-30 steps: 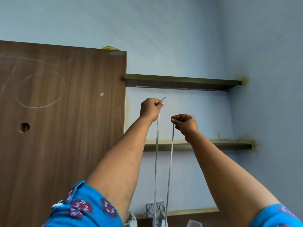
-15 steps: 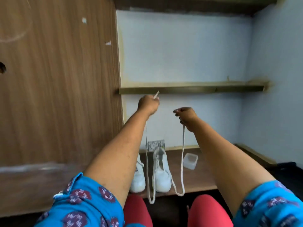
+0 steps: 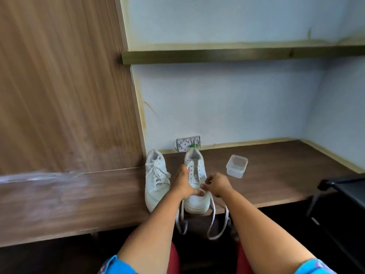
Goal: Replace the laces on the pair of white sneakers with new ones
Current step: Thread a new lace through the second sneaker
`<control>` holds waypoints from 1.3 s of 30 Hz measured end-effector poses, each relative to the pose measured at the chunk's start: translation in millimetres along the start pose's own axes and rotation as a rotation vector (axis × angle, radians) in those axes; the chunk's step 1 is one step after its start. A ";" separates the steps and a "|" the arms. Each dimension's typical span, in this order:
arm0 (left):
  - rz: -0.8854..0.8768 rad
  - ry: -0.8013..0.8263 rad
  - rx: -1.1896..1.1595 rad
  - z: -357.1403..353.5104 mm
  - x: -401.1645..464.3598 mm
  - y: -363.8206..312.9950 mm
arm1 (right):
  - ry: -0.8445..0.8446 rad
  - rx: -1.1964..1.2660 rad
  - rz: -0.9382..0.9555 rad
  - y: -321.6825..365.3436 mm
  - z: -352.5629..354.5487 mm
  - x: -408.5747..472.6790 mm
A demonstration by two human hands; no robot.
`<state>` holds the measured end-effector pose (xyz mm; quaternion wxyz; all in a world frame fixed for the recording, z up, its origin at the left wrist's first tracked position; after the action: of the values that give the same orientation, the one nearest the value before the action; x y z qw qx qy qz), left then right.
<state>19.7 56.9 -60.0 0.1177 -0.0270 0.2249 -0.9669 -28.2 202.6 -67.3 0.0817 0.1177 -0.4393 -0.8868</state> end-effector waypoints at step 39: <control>-0.396 -0.710 -0.688 364.1 -126.7 -208.4 | -0.290 0.856 0.815 336.9 249.0 -187.9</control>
<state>136.0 112.8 358.8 -0.0138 -0.4313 0.4660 -0.7724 96.0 236.2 373.4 0.2993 -0.1595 -0.7731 -0.5360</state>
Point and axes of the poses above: each hand's wrist, its own x-axis towards the middle knuckle, its own z-axis out of the back of the hand, y = z × x, the point moved 5 cm from there along x, towards the middle knuckle, and after that the axes turned 15 degrees about x, right-handed, at the moved point
